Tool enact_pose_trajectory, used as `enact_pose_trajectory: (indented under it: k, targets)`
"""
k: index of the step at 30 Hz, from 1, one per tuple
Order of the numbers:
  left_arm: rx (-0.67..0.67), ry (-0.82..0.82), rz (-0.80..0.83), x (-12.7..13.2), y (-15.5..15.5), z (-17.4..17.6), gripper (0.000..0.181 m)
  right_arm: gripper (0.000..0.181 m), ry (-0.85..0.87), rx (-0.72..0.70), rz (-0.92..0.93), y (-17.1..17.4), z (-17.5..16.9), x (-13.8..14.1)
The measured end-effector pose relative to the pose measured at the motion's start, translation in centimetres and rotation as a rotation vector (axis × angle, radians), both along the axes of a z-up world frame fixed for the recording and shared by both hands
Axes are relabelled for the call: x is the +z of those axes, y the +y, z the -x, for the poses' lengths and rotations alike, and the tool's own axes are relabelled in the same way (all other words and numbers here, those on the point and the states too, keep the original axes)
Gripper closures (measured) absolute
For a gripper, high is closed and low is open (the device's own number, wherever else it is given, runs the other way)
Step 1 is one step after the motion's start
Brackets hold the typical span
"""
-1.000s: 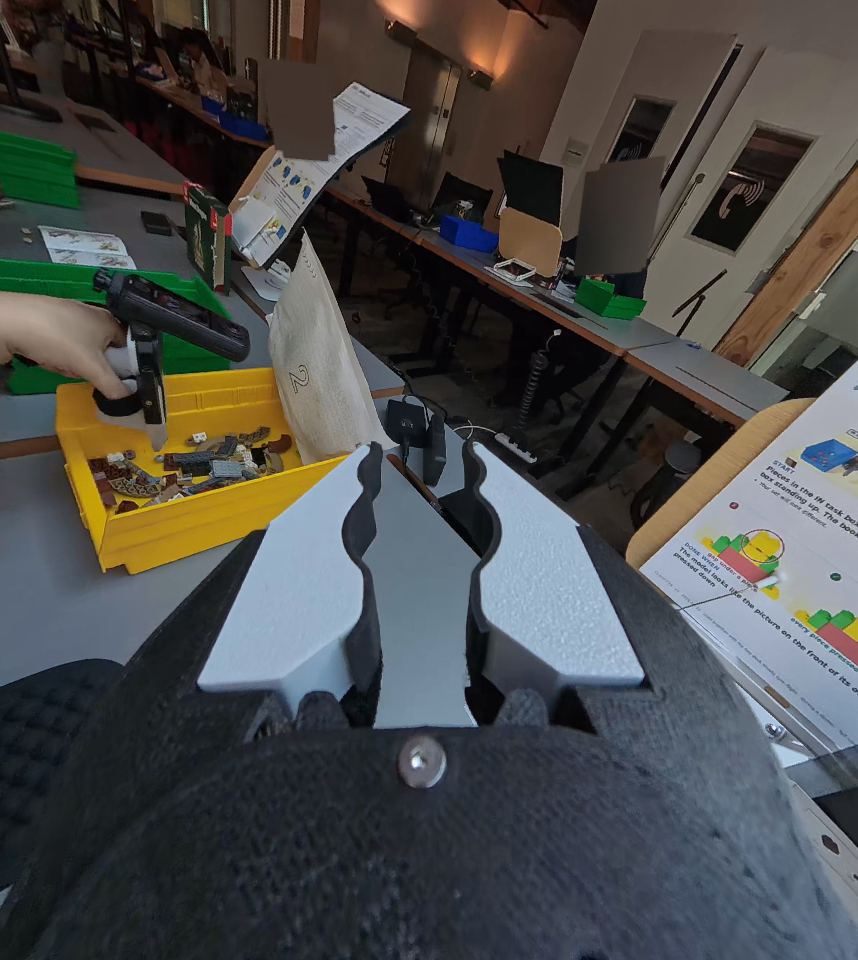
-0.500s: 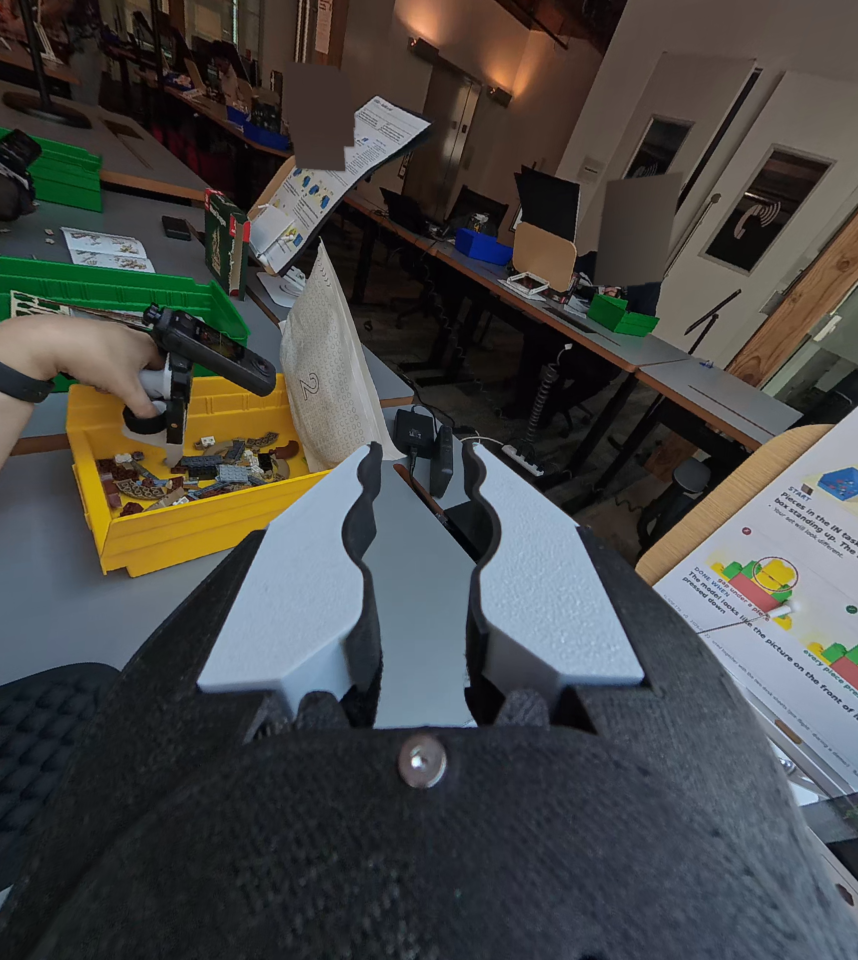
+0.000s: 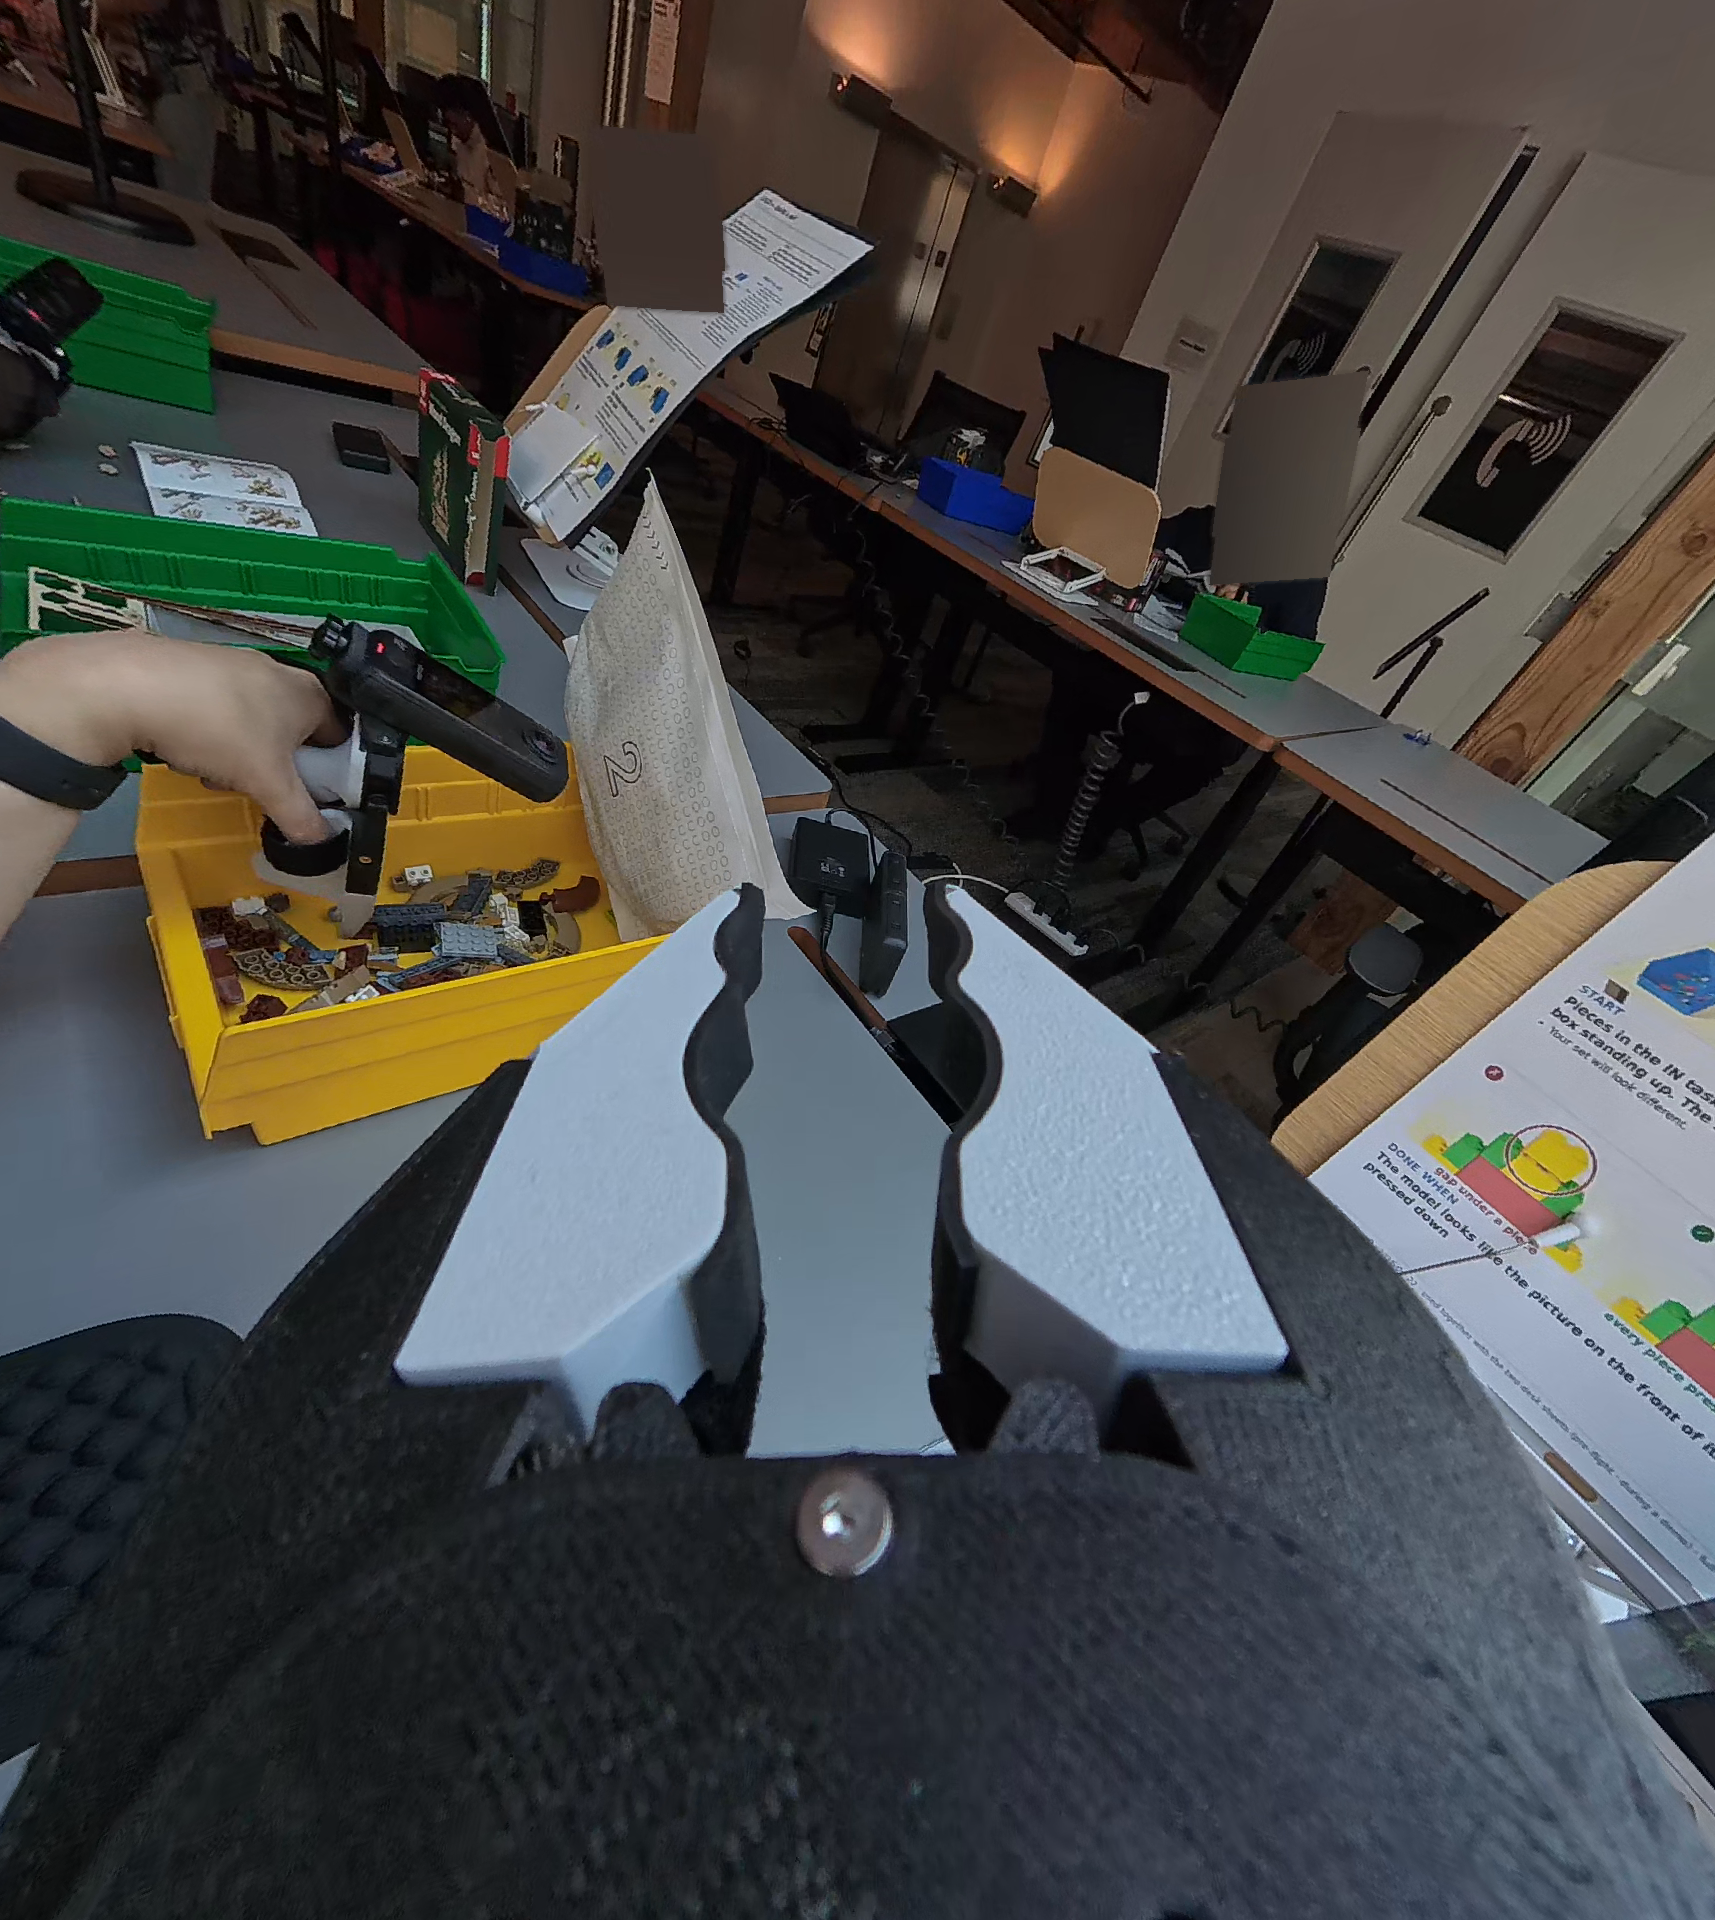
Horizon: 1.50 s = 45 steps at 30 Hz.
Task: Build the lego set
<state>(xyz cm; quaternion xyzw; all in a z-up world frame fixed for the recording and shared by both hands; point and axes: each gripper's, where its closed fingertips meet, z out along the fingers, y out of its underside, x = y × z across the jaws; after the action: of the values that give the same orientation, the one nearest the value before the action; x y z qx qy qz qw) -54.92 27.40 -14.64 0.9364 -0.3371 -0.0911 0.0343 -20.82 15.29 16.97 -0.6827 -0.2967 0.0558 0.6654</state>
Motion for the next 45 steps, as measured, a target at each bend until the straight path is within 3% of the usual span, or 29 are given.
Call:
enact_pose_trajectory:
  k: [6,14,23,31,35,41,45]
  targets:
    - [0.058,-0.014,0.010,-0.3,0.2,0.3,0.145,0.150,0.005,0.003,-0.006,-0.1,-0.1,0.1]
    - [0.046,-0.056,0.029,-0.7,0.4,-0.3,0.166,0.150,-0.007,0.005,0.000,0.0,0.0,-0.1]
    - [0.026,-0.092,0.015,0.0,0.6,-0.6,0.167,0.150,-0.010,0.007,0.000,0.0,0.0,-0.1]
    - [0.033,-0.285,0.087,2.0,-1.7,-2.0,0.168,0.150,-0.014,0.011,0.002,0.1,0.1,-0.2]
    - [0.051,-0.495,0.133,3.6,-2.4,-4.1,0.168,0.150,-0.018,0.013,0.005,0.1,0.1,-0.3]
    - [0.056,-0.640,0.074,4.6,-0.3,-6.2,0.168,0.150,-0.022,0.012,0.010,0.2,0.1,-0.4]
    - [0.025,-0.648,0.082,3.3,0.8,-8.3,0.167,0.150,-0.021,0.014,0.015,0.3,0.1,-0.5]
